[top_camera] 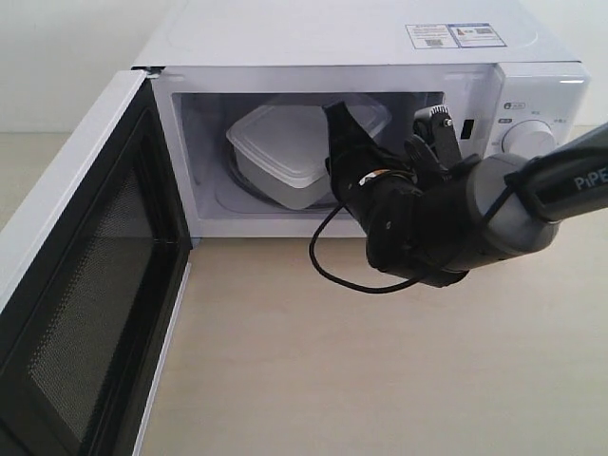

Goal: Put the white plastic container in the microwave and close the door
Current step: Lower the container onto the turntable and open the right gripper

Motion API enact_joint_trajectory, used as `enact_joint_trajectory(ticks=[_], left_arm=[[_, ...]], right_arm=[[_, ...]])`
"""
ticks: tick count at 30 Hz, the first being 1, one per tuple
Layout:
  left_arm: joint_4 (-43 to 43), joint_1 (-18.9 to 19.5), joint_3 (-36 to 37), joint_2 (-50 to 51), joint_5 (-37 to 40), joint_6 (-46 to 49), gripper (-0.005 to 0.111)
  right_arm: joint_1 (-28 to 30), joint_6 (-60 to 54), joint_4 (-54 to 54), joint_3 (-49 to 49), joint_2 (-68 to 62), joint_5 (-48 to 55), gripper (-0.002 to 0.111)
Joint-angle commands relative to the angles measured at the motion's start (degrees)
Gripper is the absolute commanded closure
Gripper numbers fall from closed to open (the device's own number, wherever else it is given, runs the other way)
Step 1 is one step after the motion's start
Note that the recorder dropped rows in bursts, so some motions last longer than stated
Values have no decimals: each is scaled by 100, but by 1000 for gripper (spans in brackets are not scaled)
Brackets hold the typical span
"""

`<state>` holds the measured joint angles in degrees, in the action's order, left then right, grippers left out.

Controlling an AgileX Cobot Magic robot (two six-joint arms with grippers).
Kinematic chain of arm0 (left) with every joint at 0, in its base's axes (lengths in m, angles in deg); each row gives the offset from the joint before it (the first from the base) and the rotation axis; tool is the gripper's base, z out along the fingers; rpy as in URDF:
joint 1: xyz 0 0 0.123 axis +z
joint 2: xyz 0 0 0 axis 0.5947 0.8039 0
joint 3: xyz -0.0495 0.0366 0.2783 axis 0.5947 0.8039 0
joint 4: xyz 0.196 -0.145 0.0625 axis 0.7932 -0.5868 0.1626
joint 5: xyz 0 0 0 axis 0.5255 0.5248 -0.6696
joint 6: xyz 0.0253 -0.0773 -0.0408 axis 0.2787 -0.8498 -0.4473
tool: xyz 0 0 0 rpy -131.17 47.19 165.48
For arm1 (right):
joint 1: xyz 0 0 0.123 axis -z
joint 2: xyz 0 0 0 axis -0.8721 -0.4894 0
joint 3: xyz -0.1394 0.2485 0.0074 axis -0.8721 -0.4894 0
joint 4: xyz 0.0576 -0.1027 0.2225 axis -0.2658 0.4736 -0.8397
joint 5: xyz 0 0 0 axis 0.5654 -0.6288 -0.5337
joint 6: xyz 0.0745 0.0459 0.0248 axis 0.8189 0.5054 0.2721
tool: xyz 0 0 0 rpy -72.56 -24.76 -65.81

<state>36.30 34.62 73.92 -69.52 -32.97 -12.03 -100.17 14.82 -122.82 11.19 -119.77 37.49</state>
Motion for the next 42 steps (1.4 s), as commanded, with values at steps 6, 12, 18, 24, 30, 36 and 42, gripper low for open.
enact_joint_trajectory(ticks=[6, 12, 18, 24, 30, 36, 42], left_arm=[[-18, 3, 17, -21, 13, -50, 102], [-18, 3, 17, -21, 13, -50, 102], [-18, 3, 17, -21, 13, -50, 102], [-18, 3, 17, -21, 13, -50, 102], [-18, 3, 17, -21, 13, -50, 102], [-18, 3, 17, -21, 13, -50, 102], [-18, 3, 17, -21, 13, -50, 102]], right_arm=[[63, -93, 18, 46, 22, -314, 108], [63, -233, -23, 46, 22, -539, 108], [63, -233, -23, 46, 22, -539, 108], [63, -233, -10, 46, 22, -504, 108], [63, -233, -10, 46, 22, -479, 108], [63, -214, 52, 46, 22, -387, 108], [63, -250, 61, 46, 22, -368, 108]])
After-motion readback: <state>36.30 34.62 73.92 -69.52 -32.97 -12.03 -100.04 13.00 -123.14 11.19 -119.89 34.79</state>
